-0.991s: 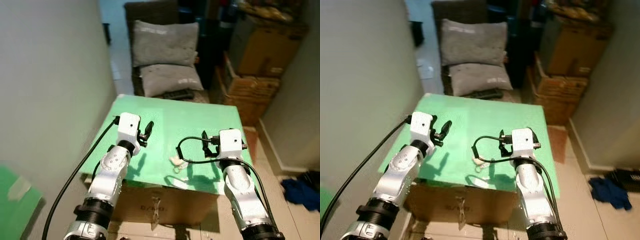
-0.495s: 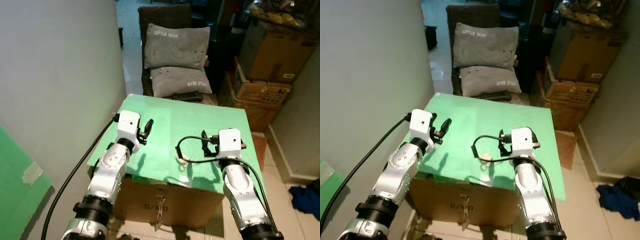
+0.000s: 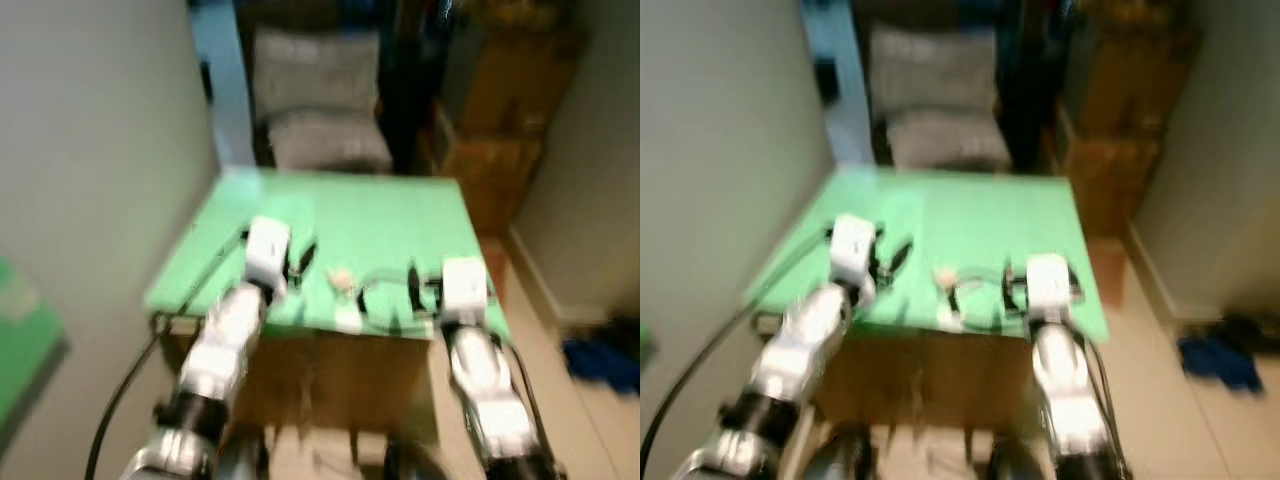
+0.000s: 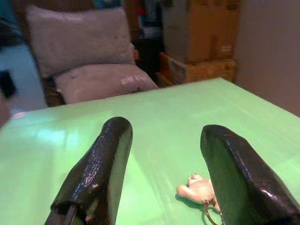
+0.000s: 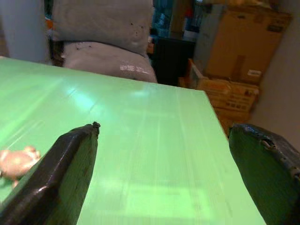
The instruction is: Hang keys on a hook
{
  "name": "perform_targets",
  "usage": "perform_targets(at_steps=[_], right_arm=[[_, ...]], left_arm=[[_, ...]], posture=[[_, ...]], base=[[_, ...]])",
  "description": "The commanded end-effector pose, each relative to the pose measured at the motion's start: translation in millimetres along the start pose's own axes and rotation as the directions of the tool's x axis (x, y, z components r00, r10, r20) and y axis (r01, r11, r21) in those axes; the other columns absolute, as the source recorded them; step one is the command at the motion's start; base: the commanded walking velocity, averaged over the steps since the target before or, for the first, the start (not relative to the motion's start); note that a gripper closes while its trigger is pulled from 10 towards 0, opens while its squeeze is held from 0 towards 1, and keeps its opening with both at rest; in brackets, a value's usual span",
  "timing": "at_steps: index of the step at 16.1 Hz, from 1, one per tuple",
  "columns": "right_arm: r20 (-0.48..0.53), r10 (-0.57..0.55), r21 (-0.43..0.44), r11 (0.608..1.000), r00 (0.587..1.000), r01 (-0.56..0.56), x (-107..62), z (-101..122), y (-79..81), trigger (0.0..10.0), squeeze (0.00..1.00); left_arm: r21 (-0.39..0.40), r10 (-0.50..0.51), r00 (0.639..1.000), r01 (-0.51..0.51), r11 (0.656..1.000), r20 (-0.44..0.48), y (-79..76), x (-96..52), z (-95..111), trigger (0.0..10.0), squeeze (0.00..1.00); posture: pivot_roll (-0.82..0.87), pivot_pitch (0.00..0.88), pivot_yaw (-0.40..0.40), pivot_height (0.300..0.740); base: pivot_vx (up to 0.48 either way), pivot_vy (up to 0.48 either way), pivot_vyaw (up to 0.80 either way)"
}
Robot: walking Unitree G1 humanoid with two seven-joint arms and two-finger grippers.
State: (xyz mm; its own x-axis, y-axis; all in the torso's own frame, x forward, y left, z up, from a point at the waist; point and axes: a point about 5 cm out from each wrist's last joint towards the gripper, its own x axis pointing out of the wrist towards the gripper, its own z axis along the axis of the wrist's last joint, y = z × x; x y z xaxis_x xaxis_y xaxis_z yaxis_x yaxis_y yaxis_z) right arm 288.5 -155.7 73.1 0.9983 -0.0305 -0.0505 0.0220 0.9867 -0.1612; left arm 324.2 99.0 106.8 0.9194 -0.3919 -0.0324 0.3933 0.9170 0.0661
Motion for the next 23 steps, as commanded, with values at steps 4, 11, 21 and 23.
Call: perform_targets(at_steps=[4,11,21,23], right_arm=[[0.026,0.019,0.01,1.0,0.999,-0.019,-0.9,2.5,0.9,10.0,0.0],[0.037,0.018,0.012,1.0,0.999,-0.018,0.2,5.3,1.2,10.0,0.0],[0.051,0.036,0.01,0.999,0.998,-0.036,1.2,7.2,1.4,10.0,0.0],[0.056,0.04,0.037,0.998,0.998,-0.042,-0.4,7.3,1.3,10.0,0.0]], left_arm=[[-0.023,0.018,1.0,-0.019,1.0,-0.017,-1.0,1.8,-3.5,10.0,0.0],[-0.033,-0.05,0.998,0.051,0.998,0.03,-12.4,1.0,0.2,10.0,0.0],[-0.026,-0.015,1.0,0.015,1.0,0.008,-3.6,3.7,0.1,10.0,0.92],[-0.006,-0.101,0.993,0.101,0.995,-0.063,-12.2,0.7,-9.3,10.0,1.0]], posture=[[-0.09,0.0,0.027,0.632],[-0.09,0.0,0.032,0.632],[-0.09,0.0,0.036,0.632],[-0.1,0.0,0.036,0.632]], base=[[0.0,0.0,-0.3],[0.411,0.0,0.0],[0.288,0.0,0.0],[0.0,0.0,0.0]])
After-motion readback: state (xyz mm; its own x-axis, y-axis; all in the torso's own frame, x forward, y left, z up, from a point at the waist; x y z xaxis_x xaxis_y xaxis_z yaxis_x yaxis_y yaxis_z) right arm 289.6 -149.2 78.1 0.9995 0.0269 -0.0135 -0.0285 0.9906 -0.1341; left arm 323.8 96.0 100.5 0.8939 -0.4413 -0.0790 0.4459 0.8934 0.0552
